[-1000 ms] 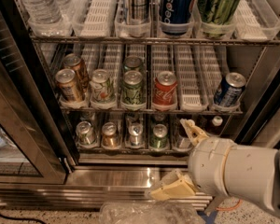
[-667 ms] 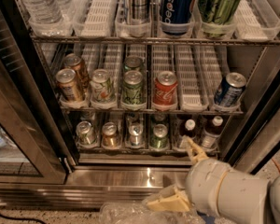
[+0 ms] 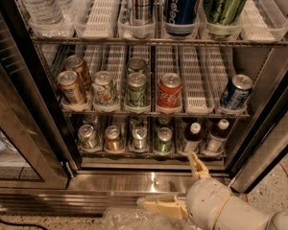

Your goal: Pick coke can from middle shelf of fridge

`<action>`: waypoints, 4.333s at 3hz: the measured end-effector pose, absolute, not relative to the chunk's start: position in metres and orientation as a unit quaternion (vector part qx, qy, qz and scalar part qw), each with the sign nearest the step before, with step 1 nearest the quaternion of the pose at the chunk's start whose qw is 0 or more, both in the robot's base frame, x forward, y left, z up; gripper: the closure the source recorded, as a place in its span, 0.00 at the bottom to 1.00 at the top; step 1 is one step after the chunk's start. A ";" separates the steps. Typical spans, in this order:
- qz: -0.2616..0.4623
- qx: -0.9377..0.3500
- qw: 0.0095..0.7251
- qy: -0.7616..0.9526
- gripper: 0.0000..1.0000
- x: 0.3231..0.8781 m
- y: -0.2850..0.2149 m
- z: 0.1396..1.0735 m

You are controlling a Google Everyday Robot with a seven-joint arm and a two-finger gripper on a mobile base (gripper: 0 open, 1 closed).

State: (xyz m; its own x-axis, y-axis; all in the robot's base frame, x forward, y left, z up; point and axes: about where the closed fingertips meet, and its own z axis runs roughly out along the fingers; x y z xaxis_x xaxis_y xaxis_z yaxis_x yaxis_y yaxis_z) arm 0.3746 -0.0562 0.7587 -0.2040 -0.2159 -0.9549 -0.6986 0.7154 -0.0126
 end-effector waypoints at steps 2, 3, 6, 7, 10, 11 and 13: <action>0.137 -0.305 0.666 0.667 0.00 0.371 -0.069 0.818; 0.091 -0.309 0.675 0.663 0.00 0.365 -0.087 0.822; 0.091 -0.262 0.655 0.703 0.00 0.392 -0.093 0.834; 0.118 -0.241 0.662 0.700 0.00 0.399 -0.090 0.838; 0.111 -0.241 0.710 0.652 0.00 0.400 -0.102 0.849; 0.125 -0.187 0.706 0.672 0.00 0.398 -0.120 0.851; 0.122 -0.113 0.701 0.693 0.00 0.386 -0.156 0.857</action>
Offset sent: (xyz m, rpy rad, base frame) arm -0.0329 -0.0261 0.1133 -0.2375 -0.6163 -0.1512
